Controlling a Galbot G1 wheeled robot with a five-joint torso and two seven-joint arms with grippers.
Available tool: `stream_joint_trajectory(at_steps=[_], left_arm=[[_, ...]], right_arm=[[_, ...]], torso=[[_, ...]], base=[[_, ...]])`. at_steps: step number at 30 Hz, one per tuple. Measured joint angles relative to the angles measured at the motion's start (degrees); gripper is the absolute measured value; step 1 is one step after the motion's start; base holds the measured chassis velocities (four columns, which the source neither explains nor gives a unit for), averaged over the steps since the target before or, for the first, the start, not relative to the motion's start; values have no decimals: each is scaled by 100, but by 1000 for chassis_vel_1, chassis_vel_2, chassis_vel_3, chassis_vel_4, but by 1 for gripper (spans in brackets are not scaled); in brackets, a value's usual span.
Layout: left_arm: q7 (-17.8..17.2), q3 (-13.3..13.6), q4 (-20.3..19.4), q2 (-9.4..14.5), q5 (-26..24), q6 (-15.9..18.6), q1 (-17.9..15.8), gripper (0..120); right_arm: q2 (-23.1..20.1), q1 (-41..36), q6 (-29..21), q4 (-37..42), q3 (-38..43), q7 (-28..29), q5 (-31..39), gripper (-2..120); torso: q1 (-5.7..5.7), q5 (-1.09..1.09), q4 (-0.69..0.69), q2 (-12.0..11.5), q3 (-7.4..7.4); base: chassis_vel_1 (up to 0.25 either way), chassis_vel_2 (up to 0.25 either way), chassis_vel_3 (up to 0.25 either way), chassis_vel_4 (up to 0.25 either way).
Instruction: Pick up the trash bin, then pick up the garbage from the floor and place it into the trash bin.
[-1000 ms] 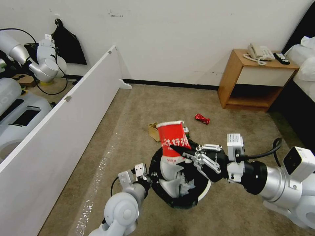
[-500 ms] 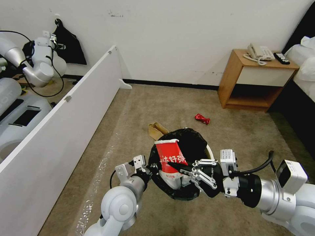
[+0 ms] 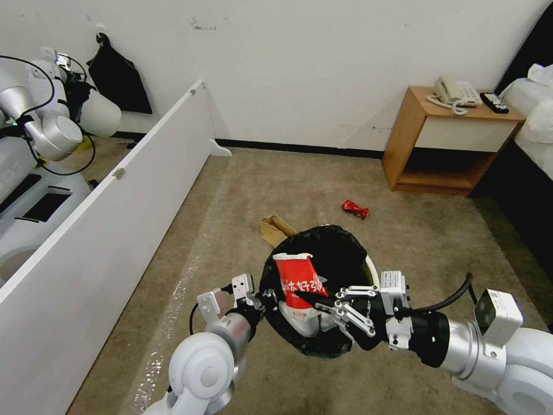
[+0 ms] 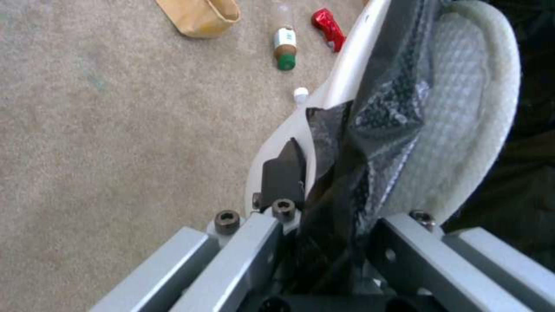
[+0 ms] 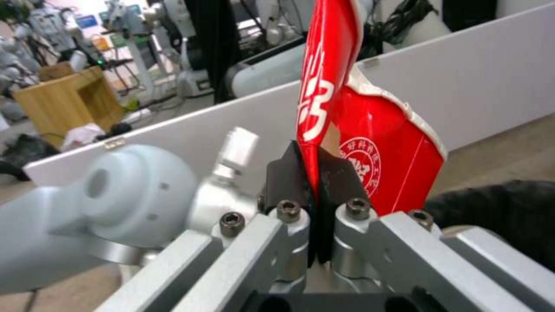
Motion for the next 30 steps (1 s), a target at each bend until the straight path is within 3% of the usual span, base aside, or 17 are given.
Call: stream_joint_trajectory(at_steps=[13, 30], left_arm=[[-1, -69, -149, 131, -28, 0, 182, 1], [-7, -72, -264, 110, -111, -1, 170, 1]], right_arm=[[114, 138, 107, -410, 86, -91, -164, 0], [275, 226, 247, -958, -280, -215, -550, 0]], torso=[[0, 0, 0, 0, 0], [0, 0, 0, 0, 0]], base=[[0, 0, 0, 0], [0, 0, 0, 0]])
